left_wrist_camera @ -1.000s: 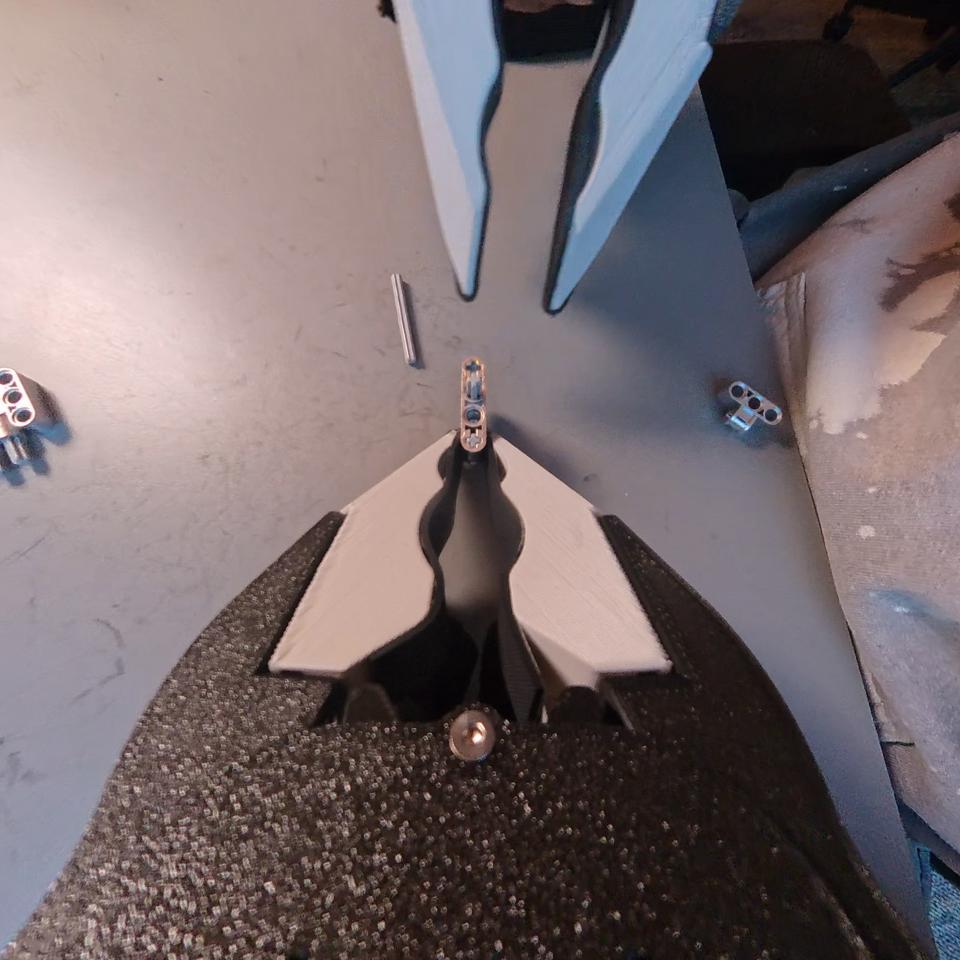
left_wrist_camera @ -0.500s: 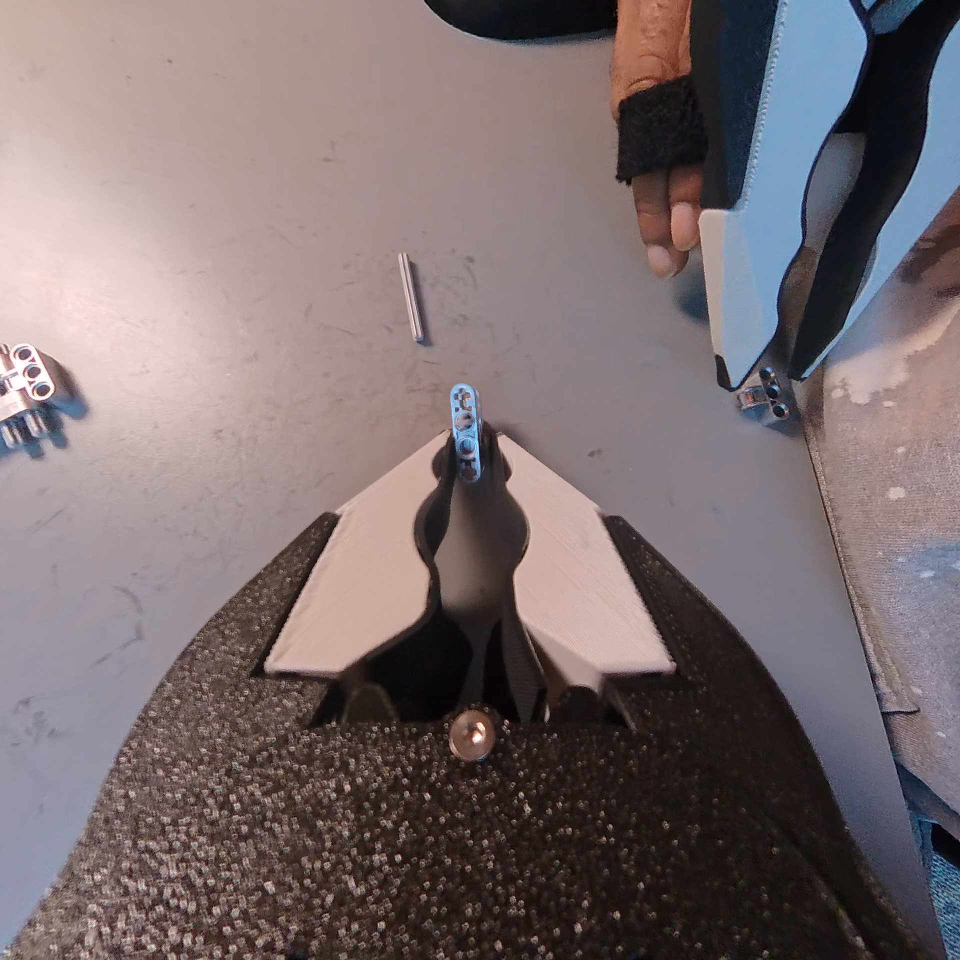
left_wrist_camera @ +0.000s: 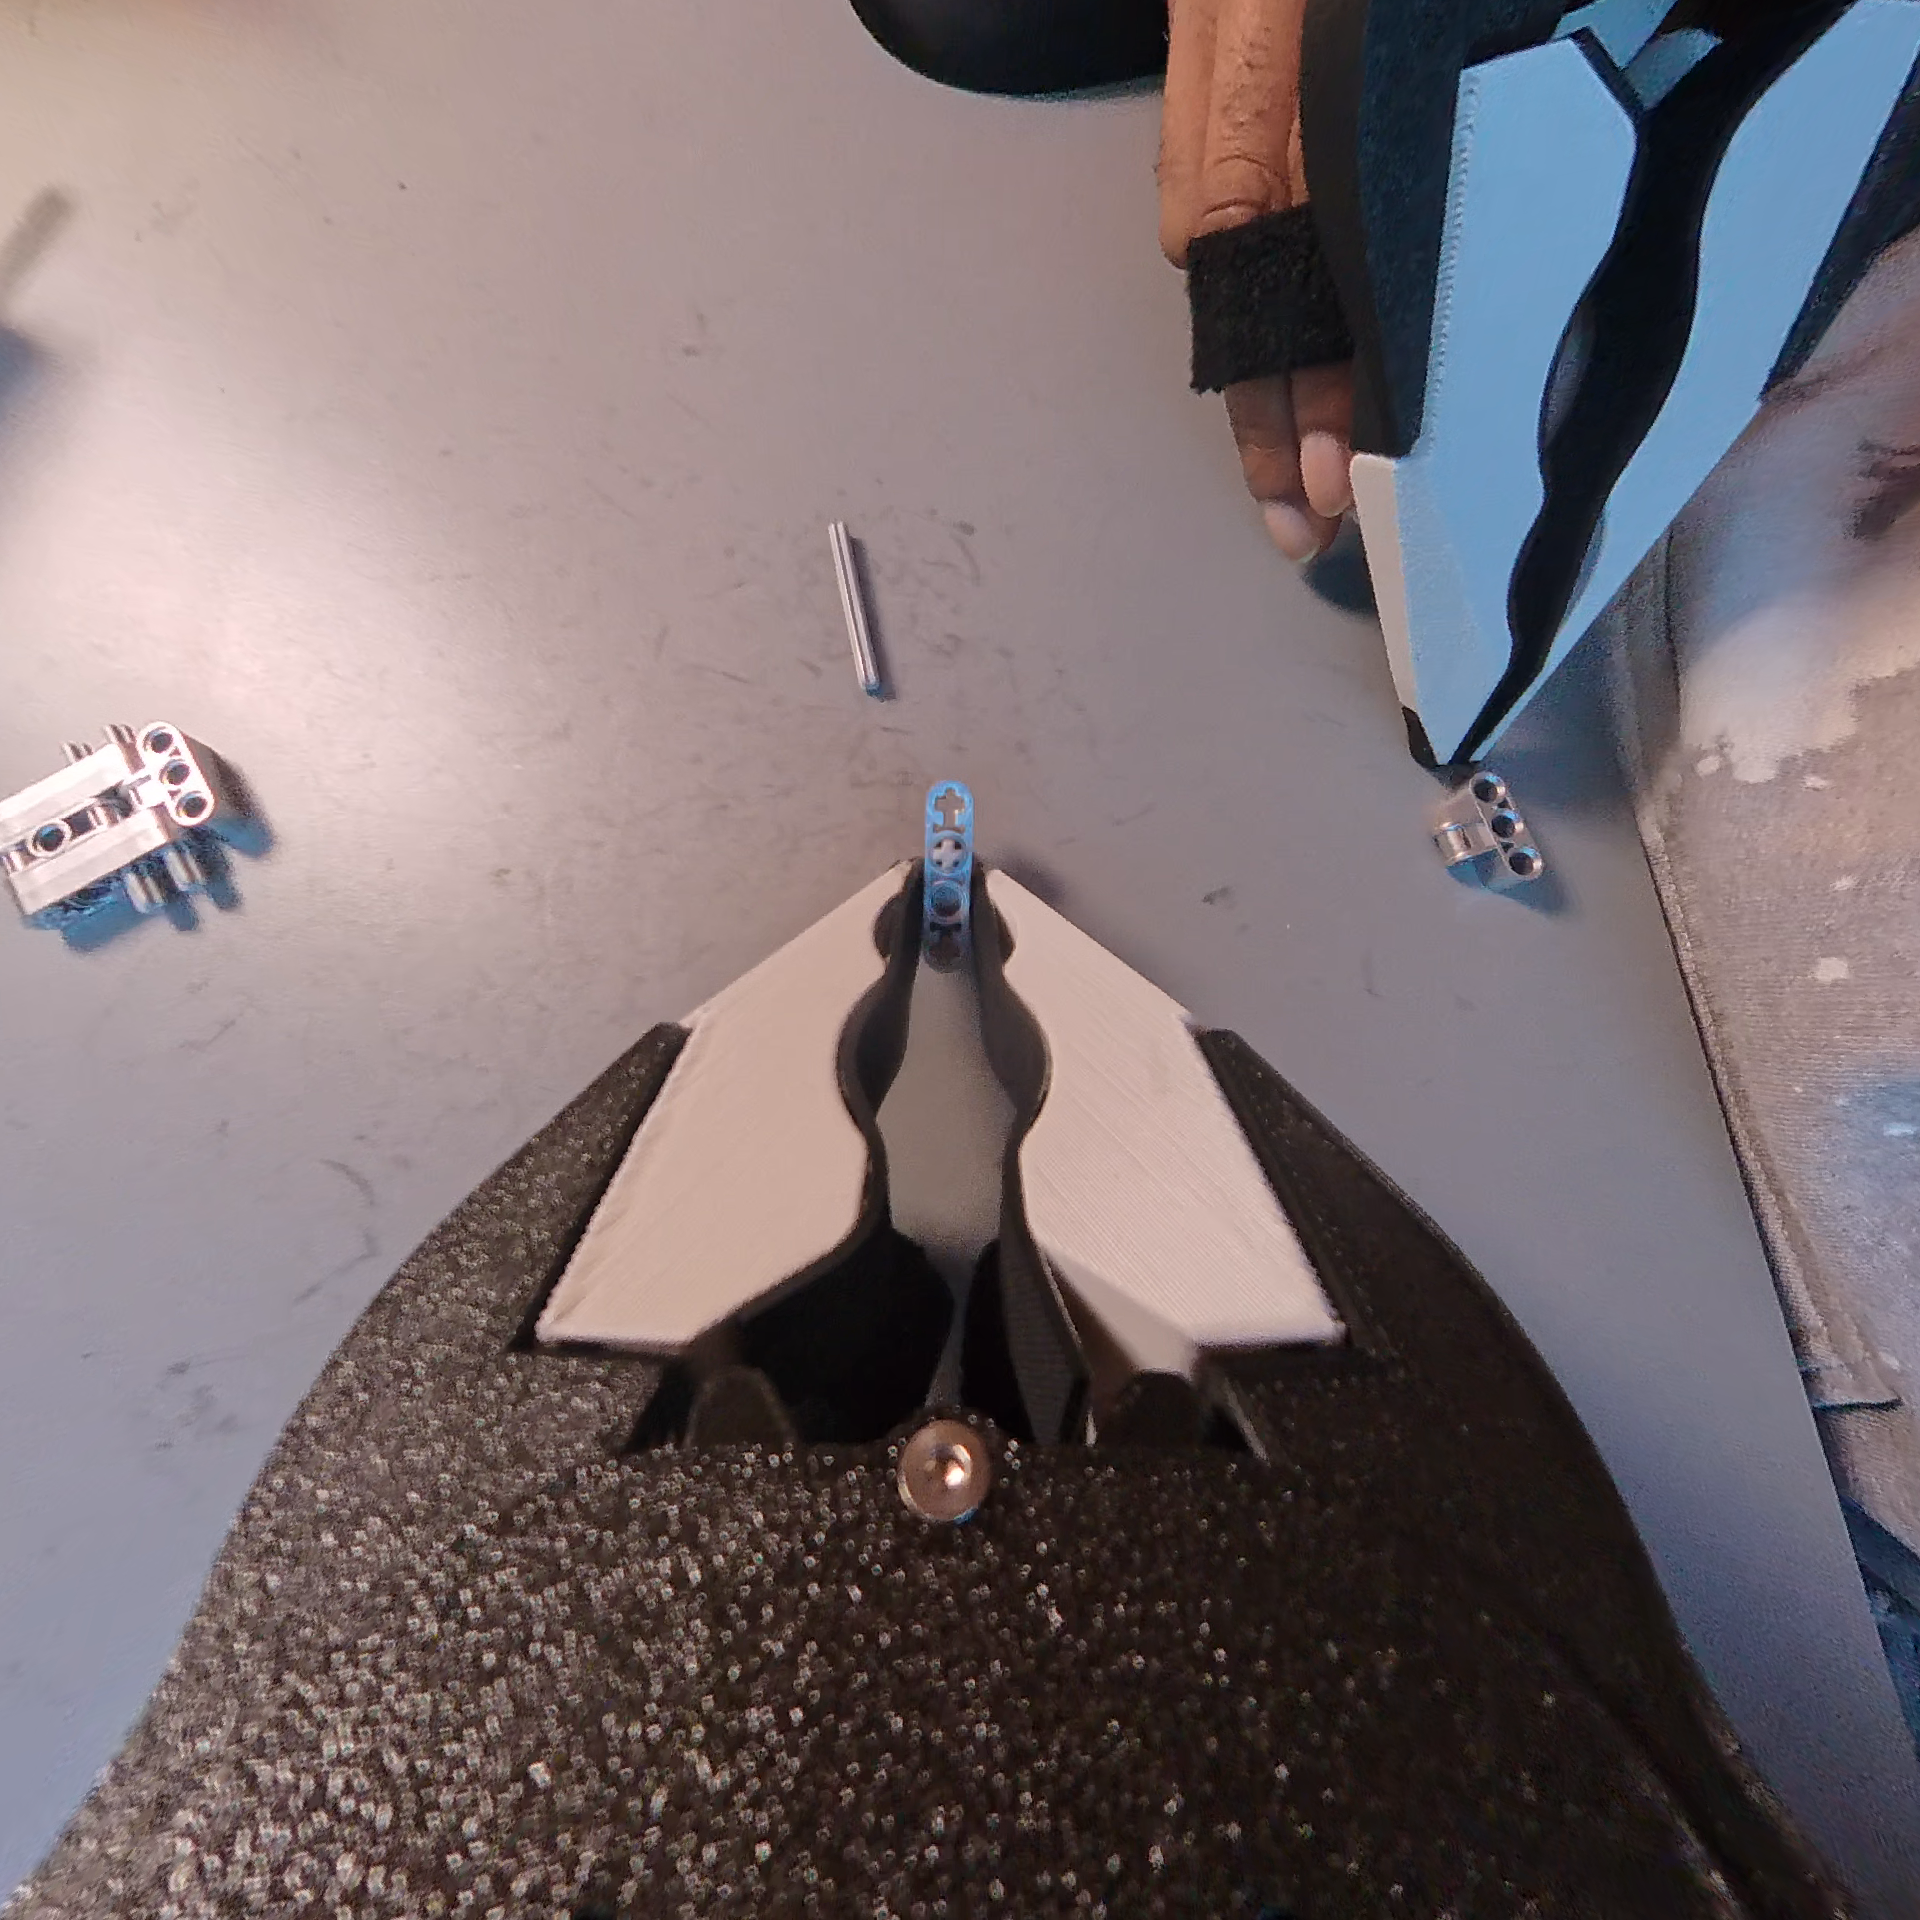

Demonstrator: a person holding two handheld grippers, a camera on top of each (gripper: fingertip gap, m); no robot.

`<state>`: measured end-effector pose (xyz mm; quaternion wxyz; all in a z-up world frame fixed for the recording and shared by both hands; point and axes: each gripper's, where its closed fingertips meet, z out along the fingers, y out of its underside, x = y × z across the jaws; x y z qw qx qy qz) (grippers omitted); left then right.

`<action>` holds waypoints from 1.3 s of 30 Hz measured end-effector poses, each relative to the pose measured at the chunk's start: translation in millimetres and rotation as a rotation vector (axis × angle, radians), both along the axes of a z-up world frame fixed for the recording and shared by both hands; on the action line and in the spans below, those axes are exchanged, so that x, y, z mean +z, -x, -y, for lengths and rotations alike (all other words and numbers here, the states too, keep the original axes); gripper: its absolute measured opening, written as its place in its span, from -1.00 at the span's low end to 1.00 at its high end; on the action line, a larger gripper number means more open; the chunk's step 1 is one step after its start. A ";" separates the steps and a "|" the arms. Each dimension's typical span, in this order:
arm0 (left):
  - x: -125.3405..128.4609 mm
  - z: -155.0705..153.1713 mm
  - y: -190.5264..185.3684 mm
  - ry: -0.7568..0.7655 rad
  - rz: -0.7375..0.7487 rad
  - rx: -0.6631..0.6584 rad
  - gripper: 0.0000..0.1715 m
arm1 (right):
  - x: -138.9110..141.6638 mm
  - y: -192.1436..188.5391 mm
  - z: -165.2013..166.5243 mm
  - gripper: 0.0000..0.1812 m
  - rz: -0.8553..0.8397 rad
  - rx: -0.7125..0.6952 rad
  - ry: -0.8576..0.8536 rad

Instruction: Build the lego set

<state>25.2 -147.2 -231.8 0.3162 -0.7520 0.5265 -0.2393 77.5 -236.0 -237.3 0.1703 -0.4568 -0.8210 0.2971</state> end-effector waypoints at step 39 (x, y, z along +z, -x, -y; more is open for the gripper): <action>-2.5 -3.2 5.1 0.023 -0.014 0.012 -0.89 | 37.7 30.5 -87.3 -0.74 -0.205 -0.322 -0.057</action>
